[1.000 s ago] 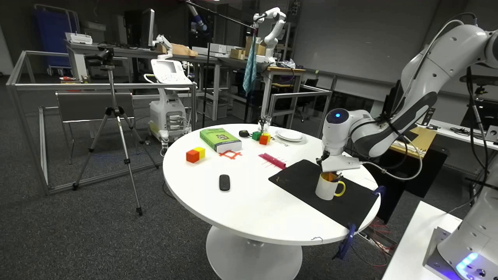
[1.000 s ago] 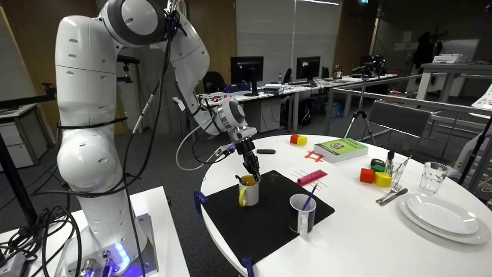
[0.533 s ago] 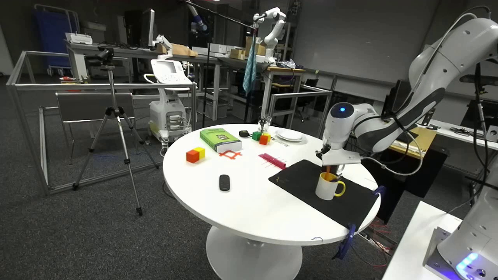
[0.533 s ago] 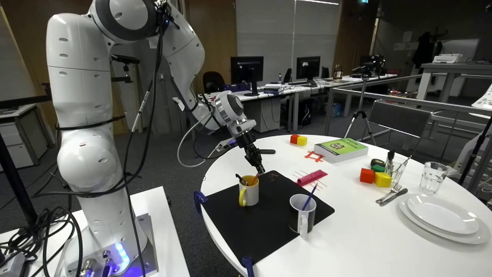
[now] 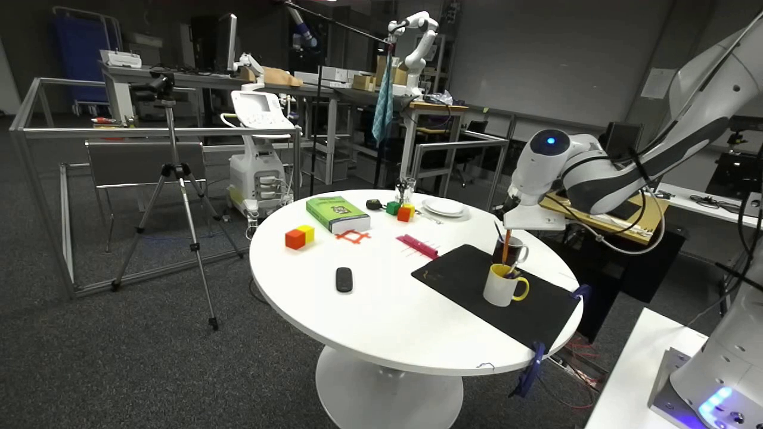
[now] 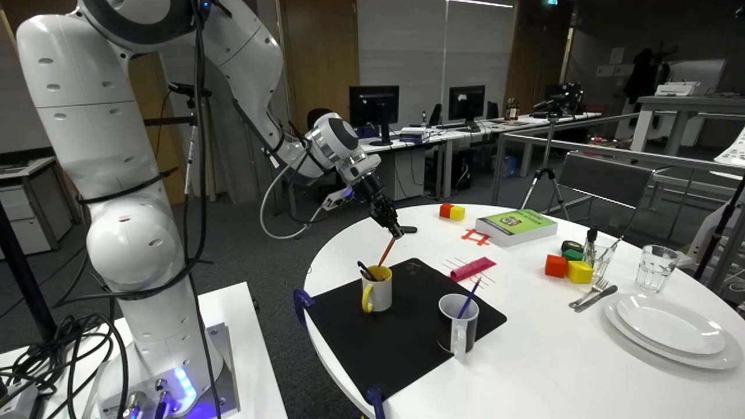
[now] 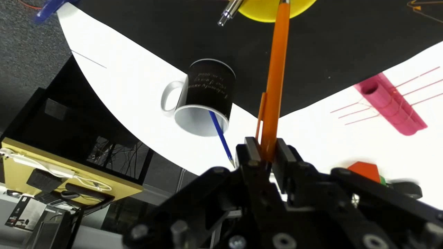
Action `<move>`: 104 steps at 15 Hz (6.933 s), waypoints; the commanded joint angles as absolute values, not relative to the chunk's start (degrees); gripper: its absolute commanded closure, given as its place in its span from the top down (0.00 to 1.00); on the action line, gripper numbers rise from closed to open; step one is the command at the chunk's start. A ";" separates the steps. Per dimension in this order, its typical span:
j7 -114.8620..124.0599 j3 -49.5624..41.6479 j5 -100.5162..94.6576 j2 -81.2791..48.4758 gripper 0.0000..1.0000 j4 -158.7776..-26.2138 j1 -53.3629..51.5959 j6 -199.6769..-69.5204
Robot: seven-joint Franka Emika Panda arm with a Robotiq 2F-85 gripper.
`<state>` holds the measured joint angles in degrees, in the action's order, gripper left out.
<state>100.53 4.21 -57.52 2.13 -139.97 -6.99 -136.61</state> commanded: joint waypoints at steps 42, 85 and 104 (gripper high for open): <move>103.01 3.29 -68.39 11.29 0.04 -140.62 -1.29 -122.11; 103.55 -0.70 -81.23 -25.35 0.69 -117.09 0.06 -125.18; 73.62 1.28 -51.68 -3.54 1.00 -133.53 1.25 -150.26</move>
<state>84.84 0.20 -59.98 -8.89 -127.02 0.68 -147.16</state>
